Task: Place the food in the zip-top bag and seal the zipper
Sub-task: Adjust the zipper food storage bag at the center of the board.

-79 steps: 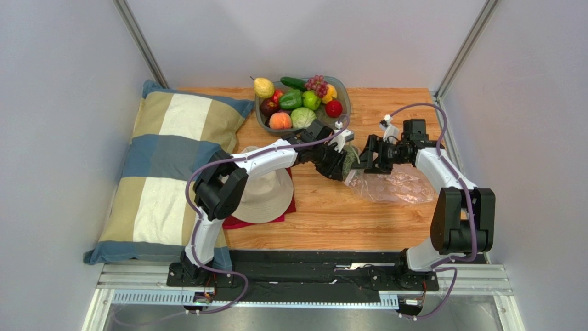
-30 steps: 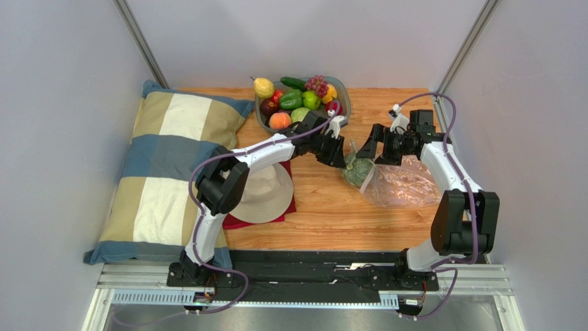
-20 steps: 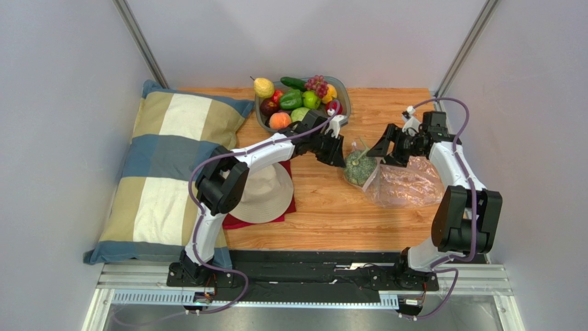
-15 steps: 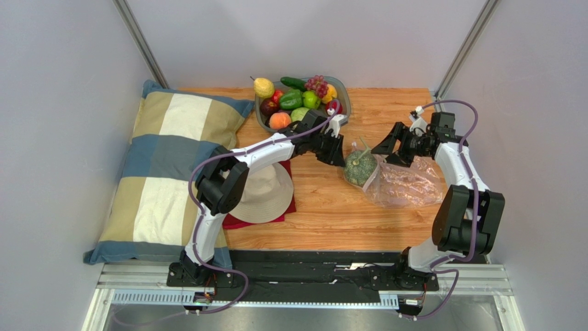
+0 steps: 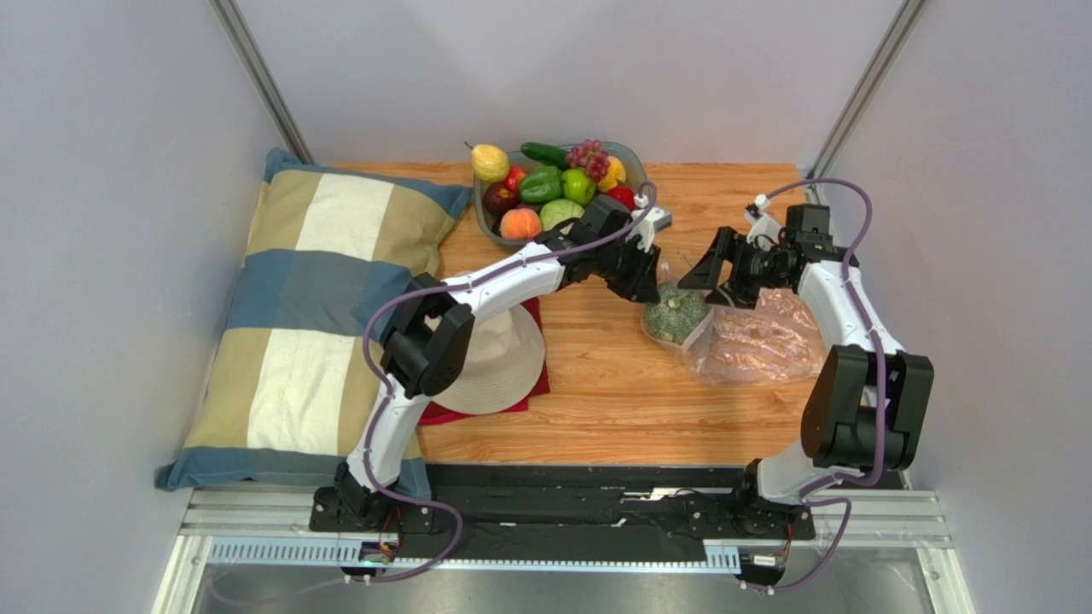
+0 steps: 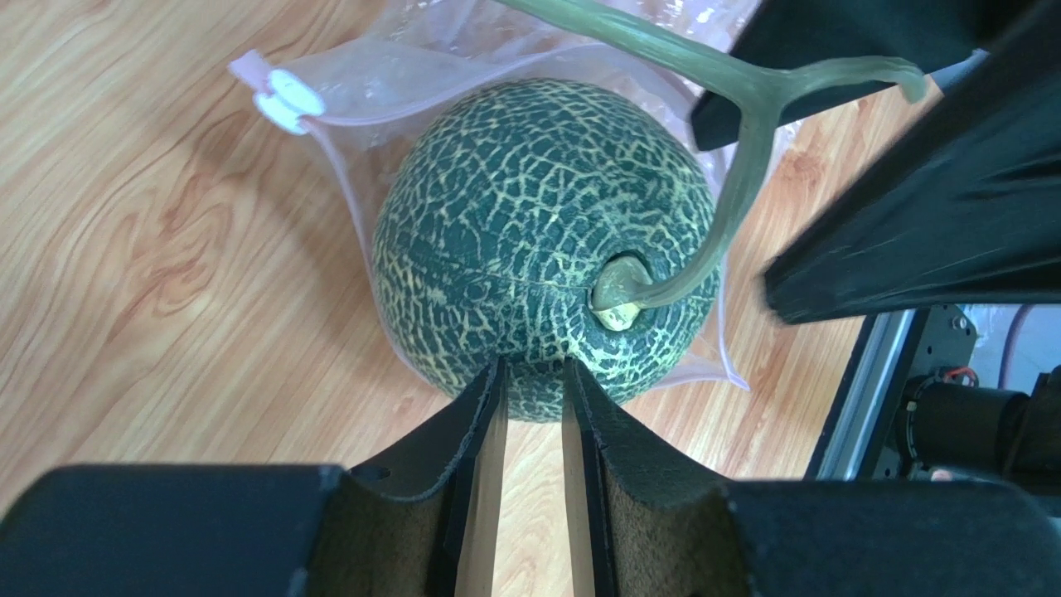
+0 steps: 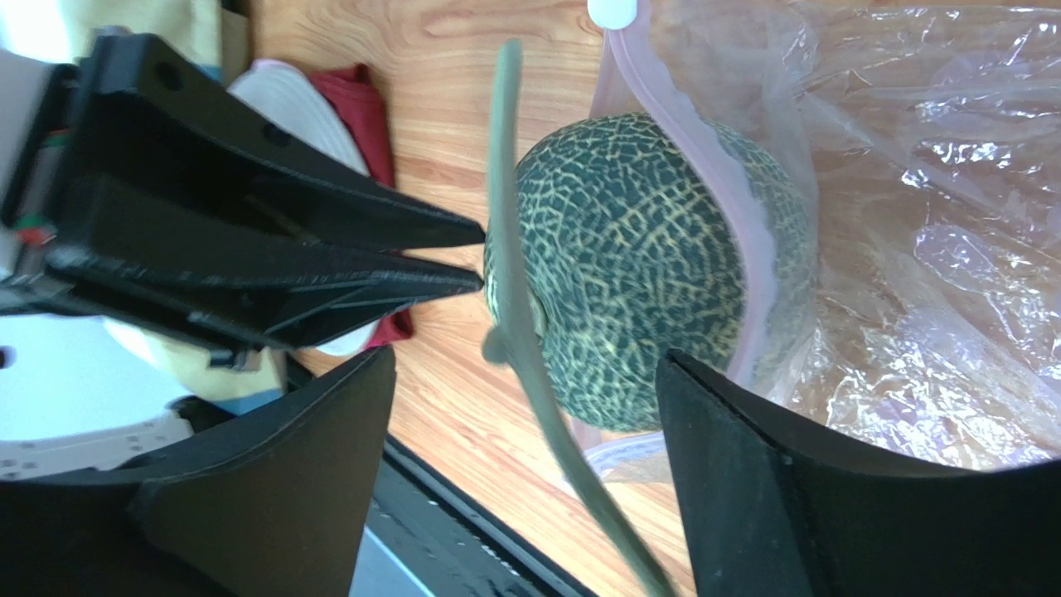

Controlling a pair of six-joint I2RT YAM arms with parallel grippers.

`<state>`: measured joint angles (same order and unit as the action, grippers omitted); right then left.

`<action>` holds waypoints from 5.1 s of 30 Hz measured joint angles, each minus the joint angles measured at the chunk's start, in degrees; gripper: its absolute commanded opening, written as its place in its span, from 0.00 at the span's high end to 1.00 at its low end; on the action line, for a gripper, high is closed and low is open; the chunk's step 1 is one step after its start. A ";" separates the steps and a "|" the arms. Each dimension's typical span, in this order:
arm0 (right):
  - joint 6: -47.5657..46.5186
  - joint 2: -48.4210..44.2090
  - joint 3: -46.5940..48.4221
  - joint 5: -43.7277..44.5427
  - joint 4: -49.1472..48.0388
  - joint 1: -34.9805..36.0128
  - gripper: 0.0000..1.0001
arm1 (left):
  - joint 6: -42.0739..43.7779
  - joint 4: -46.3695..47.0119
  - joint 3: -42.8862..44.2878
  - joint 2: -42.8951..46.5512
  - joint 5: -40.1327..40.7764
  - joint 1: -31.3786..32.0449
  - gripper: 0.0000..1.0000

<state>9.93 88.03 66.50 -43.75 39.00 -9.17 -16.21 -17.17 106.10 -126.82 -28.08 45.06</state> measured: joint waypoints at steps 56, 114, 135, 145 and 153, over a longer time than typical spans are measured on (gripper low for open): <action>-24.92 -2.34 0.31 12.52 8.37 1.99 1.00 | -10.93 15.52 -2.43 -6.78 10.97 -1.51 0.45; -34.62 -27.23 -16.79 21.24 -11.63 23.67 0.61 | -41.83 2.38 -6.99 3.98 -19.52 -4.79 1.00; -36.11 -41.97 -23.47 9.55 -1.66 10.88 0.40 | -42.03 2.95 -10.01 1.99 -17.46 -9.53 1.00; -49.35 -34.64 -38.34 7.17 -11.32 10.12 0.59 | -42.03 3.28 -10.01 1.44 -17.49 -9.53 1.00; -54.31 -24.44 -34.14 6.40 -15.34 9.88 0.57 | -42.49 3.69 -9.62 0.44 -17.53 -9.55 1.00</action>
<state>-44.38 63.59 32.36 -37.34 23.66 0.71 -58.70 -13.47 96.49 -126.39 -45.60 35.51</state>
